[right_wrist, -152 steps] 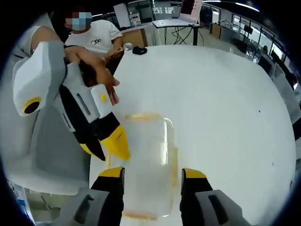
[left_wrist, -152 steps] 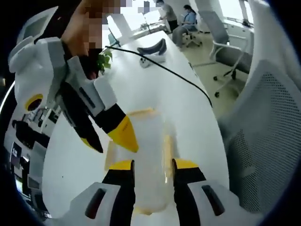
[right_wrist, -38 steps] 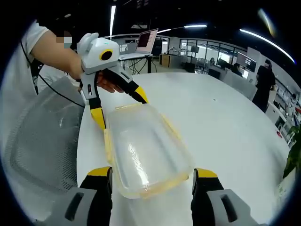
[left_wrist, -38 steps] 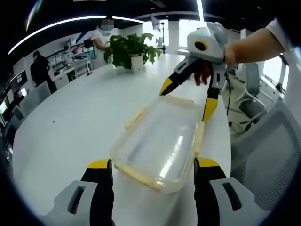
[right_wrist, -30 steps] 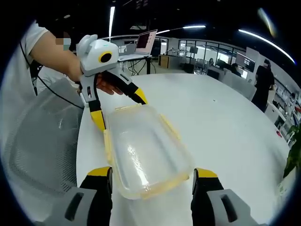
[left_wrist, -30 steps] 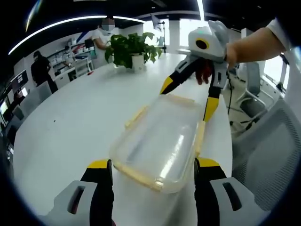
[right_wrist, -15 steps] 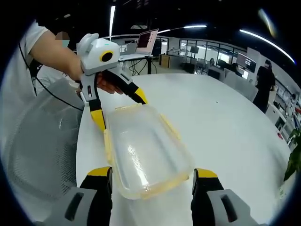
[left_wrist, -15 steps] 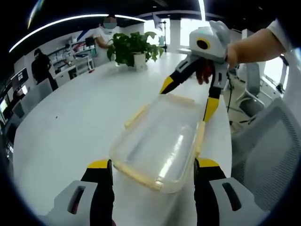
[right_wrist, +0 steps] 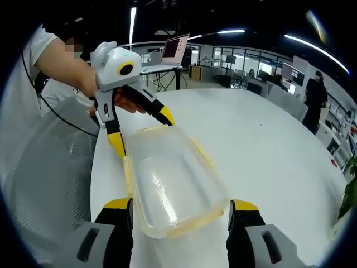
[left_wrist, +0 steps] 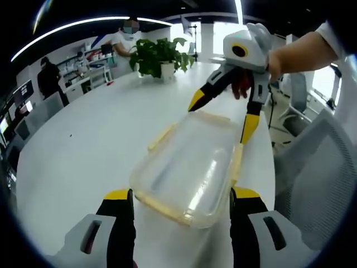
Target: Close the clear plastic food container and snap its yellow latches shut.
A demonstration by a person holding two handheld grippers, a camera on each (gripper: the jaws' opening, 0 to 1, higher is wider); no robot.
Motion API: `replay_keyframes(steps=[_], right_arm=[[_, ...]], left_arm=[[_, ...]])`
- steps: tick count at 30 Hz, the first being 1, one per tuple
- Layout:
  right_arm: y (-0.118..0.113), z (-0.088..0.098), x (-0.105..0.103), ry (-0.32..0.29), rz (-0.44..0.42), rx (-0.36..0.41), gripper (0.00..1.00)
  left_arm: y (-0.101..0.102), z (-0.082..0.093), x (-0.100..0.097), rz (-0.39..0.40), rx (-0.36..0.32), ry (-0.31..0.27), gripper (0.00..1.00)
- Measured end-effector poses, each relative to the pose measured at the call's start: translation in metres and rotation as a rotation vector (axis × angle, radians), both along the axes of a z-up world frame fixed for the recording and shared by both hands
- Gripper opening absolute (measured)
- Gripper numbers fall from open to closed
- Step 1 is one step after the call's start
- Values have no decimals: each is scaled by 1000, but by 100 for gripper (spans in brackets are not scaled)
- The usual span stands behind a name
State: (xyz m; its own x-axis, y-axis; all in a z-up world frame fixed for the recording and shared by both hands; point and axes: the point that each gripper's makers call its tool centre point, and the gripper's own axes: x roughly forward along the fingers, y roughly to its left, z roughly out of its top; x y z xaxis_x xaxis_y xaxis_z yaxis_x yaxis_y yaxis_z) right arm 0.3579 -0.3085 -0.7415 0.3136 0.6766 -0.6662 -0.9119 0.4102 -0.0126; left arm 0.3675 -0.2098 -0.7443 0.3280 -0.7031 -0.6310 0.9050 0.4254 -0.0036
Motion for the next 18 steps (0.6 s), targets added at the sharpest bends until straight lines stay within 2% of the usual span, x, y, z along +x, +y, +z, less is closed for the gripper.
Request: replay_keyframes(steps=[6, 18], right_arm=[[15, 0, 4, 0, 3, -2, 68], [51, 0, 9, -3, 19, 4, 68]], left_arm=[[13, 0, 3, 4, 3, 1, 68], [51, 0, 6, 18, 7, 2, 68]])
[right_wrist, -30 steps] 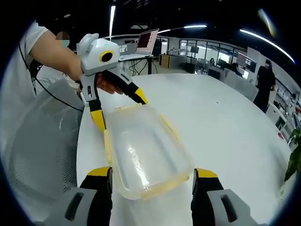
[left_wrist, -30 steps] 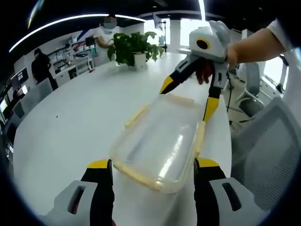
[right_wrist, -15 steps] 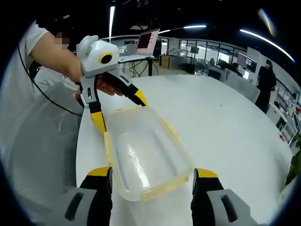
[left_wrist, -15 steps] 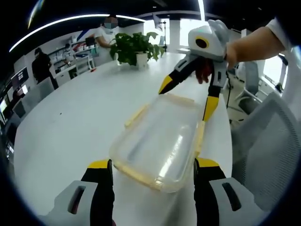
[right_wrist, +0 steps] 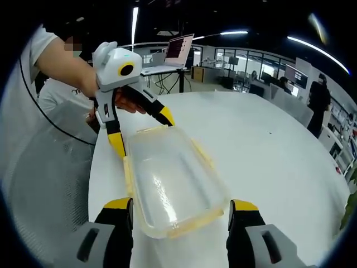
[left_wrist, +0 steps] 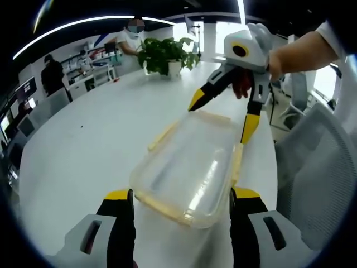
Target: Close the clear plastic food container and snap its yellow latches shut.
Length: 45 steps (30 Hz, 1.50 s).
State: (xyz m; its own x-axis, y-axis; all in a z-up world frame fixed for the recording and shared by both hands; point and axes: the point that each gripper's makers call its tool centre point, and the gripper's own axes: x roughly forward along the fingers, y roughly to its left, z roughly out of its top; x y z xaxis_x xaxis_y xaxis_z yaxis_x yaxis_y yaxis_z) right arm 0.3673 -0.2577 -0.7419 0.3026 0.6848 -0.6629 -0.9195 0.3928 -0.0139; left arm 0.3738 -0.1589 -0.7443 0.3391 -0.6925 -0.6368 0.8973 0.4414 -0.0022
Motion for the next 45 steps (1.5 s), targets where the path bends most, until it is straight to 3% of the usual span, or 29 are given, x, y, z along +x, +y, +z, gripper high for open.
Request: replay_keyframes(steps=[26, 45], right_arm=[[57, 0, 22, -5, -6, 4, 68], [69, 0, 53, -18, -4, -1, 69]], left_arm=[[57, 1, 23, 2, 3, -1, 67], [67, 1, 52, 21, 11, -5, 66]])
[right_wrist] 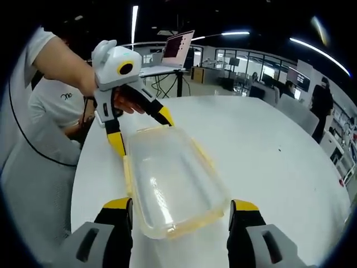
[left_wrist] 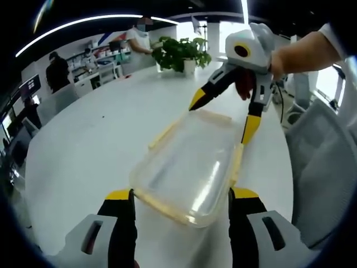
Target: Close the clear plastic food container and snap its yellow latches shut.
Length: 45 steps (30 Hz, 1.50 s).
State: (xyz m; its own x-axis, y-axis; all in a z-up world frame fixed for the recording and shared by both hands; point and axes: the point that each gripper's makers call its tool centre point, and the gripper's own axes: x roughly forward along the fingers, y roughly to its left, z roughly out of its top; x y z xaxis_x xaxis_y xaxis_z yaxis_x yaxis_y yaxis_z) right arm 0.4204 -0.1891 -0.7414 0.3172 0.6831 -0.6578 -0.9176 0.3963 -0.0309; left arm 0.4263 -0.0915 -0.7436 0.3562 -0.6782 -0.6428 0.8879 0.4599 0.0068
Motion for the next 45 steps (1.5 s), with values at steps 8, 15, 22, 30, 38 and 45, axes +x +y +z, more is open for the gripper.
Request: replay_keyframes(steps=[8, 15, 22, 30, 38, 45], right_arm=[[2, 0, 6, 1, 8, -3, 69], [2, 0, 6, -6, 20, -20, 69], [1, 0, 5, 0, 21, -41, 68], [-3, 9, 9, 7, -45, -17, 90], [-7, 11, 6, -1, -57, -28, 99], [-5, 18, 3, -11, -68, -14, 99]], left_arm=[[2, 1, 5, 11, 5, 1, 65], [3, 0, 6, 12, 3, 3, 65], [2, 1, 4, 32, 7, 16, 73], [4, 4, 1, 40, 12, 22, 86], [1, 14, -3, 49, -24, 24, 99], [2, 21, -6, 80, -30, 34, 99]])
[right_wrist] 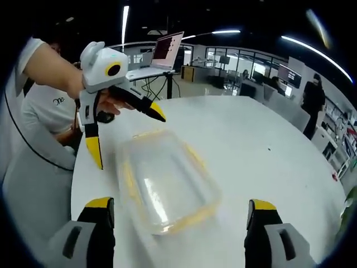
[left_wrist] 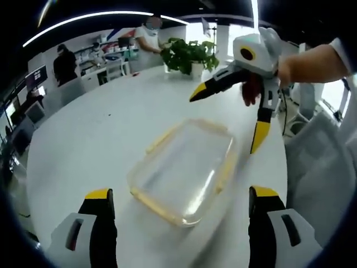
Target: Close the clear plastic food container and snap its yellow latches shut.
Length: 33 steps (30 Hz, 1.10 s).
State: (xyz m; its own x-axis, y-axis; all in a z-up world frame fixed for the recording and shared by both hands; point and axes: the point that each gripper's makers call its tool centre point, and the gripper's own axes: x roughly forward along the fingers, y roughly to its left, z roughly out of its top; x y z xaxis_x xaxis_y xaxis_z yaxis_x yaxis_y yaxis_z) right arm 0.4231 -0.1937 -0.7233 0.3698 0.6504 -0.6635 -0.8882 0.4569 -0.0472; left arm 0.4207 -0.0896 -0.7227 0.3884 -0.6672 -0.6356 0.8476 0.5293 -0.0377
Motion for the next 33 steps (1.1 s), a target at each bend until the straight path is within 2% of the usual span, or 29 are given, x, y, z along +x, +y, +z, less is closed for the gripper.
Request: replay_keyframes(steps=[3, 7, 13, 22, 33], right_arm=[[3, 3, -2, -6, -3, 8, 99], [6, 7, -7, -11, -2, 15, 98], [9, 15, -16, -11, 0, 38, 95], [10, 21, -34, -9, 10, 58, 96], [9, 36, -50, -16, -20, 100, 99]], left_arm=[[0, 4, -2, 28, -18, 12, 99], [3, 5, -7, 46, 2, 15, 99], [1, 13, -17, 30, 5, -9, 99], [-3, 21, -32, 34, -12, -14, 99], [-1, 30, -51, 50, -31, -25, 99]])
